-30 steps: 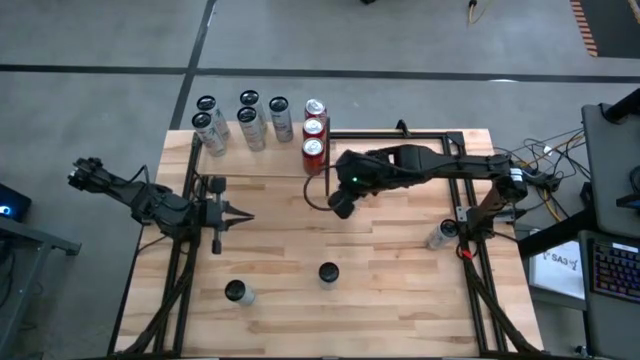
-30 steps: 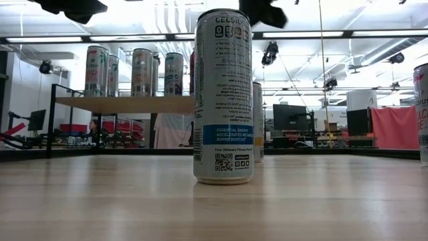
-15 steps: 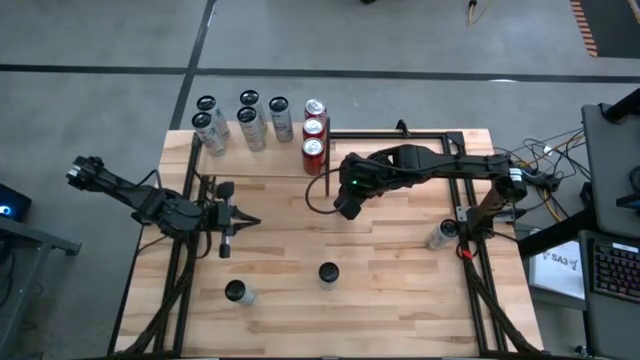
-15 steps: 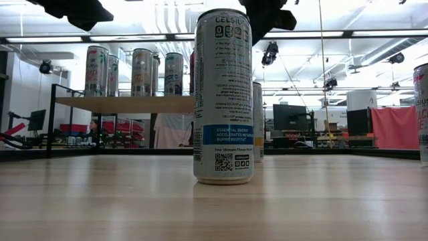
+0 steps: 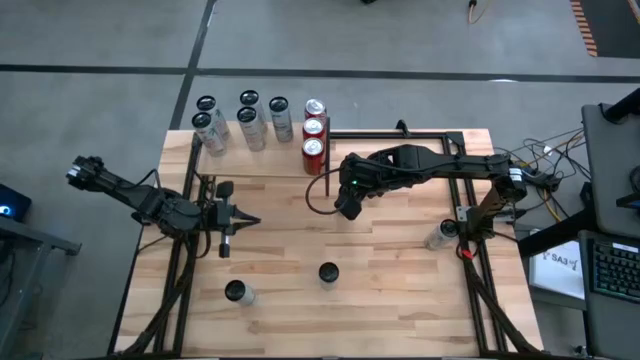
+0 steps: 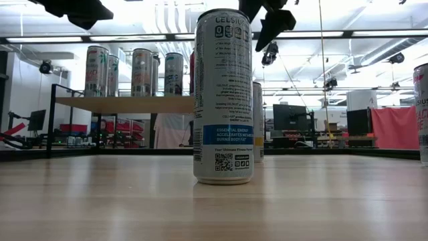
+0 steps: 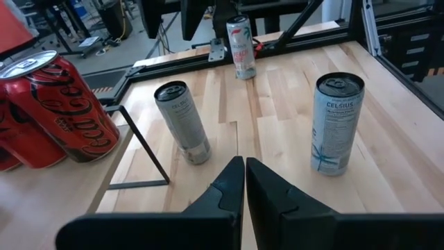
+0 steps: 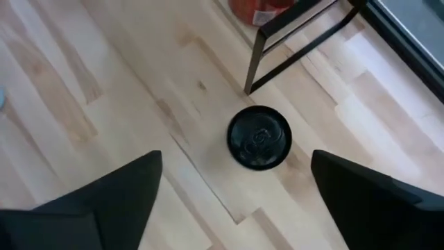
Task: Place canned beverage on shelf
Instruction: Put the white yellow soda can on the shelf aligned with the other white yellow soda cans
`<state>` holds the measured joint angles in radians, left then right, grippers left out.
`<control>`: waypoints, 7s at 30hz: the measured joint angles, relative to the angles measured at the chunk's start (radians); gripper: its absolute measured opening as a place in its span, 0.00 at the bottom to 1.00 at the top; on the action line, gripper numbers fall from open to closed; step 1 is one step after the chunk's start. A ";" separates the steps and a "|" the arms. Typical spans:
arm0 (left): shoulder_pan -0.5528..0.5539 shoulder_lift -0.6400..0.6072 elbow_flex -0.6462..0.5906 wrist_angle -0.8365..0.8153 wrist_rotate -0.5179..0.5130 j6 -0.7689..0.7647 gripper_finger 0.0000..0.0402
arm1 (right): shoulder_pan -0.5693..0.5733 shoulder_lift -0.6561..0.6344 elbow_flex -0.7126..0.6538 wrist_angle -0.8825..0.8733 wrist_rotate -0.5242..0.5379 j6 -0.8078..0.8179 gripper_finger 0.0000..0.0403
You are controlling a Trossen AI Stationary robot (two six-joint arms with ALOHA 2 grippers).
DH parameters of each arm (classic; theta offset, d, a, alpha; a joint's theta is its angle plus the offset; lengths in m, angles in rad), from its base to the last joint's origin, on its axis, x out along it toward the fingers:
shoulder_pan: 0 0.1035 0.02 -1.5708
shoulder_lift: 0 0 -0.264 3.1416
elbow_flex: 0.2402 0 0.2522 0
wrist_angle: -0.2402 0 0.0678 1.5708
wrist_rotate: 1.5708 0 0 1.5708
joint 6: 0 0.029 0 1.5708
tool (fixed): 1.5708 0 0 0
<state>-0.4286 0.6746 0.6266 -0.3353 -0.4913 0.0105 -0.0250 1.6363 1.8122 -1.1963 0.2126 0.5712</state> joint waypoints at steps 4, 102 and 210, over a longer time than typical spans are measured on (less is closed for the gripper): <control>0.000 0.003 0.001 0.015 -0.037 0.002 0.00 | -0.006 0.022 0.000 -0.004 0.006 0.016 0.92; 0.027 0.293 0.001 0.359 -0.122 0.075 0.76 | 0.147 0.098 0.036 0.462 0.023 -0.886 0.62; 0.135 0.424 -0.227 1.437 -0.587 0.312 0.87 | 0.000 0.302 0.047 1.385 0.033 -0.605 0.59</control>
<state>-0.2935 1.0988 0.3996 1.1015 -1.0779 0.3222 -0.0246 1.9387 1.8591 0.1890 0.2459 -0.0338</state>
